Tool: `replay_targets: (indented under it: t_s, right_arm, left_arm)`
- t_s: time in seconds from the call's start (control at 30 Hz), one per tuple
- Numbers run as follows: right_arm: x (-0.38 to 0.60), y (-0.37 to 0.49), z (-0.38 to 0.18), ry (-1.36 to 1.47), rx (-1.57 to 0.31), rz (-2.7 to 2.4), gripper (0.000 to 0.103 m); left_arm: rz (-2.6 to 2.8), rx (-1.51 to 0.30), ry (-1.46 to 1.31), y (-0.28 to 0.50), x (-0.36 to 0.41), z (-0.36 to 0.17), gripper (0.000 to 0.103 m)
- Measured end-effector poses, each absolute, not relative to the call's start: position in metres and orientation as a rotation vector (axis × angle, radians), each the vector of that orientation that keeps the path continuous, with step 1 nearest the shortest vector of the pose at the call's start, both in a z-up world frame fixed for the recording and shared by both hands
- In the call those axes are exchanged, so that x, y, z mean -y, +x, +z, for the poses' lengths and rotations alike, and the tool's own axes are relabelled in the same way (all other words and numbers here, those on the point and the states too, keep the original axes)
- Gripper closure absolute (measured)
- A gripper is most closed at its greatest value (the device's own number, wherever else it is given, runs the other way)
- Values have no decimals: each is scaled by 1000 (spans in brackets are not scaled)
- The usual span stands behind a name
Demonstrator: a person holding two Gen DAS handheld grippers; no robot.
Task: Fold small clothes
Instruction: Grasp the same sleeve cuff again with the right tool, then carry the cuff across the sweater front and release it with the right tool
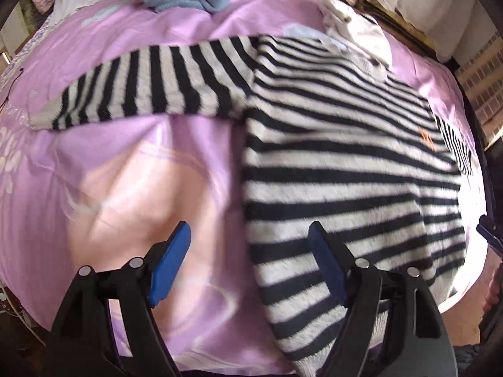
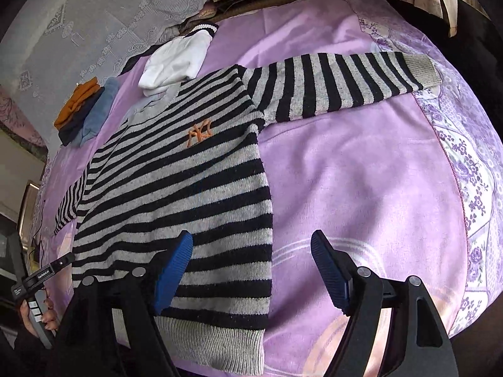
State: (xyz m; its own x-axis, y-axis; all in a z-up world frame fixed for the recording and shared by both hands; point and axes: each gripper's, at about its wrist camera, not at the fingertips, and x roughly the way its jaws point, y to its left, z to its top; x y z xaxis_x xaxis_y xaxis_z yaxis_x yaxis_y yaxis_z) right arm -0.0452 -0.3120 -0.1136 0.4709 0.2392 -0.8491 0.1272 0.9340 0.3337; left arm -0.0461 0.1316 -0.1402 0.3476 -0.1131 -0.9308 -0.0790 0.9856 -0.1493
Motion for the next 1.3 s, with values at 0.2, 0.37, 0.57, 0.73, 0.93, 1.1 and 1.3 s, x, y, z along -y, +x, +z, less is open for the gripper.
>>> replay_targets:
  t_s: [0.2, 0.37, 0.57, 0.73, 0.93, 1.1, 1.3]
  right_arm:
    - [290, -59, -151, 383, -1212, 260, 59]
    - [289, -70, -150, 361, -1225, 380, 90]
    - [302, -74, -163, 323, -1324, 458, 85]
    - [340, -51, -130, 349, -1154, 391, 61]
    - [460, 7, -130, 805, -892, 56, 62]
    - [537, 20, -145, 1017, -745, -160, 62]
    - [582, 35, -163, 1088, -710, -244, 62]
  left_arm:
    - [-8, -1262, -130, -73, -96, -163, 38]
    - [28, -1246, -161, -82, -103, -152, 76]
    - [68, -1276, -177, -103, -104, -154, 77]
    - [96, -1206, -226, -109, -113, -120, 69]
    - [107, -1184, -167, -80, -116, -116, 52]
    - [123, -1190, -174, -52, -119, -117, 50]
    - [-15, -1110, 59, -1, -31, -90, 46]
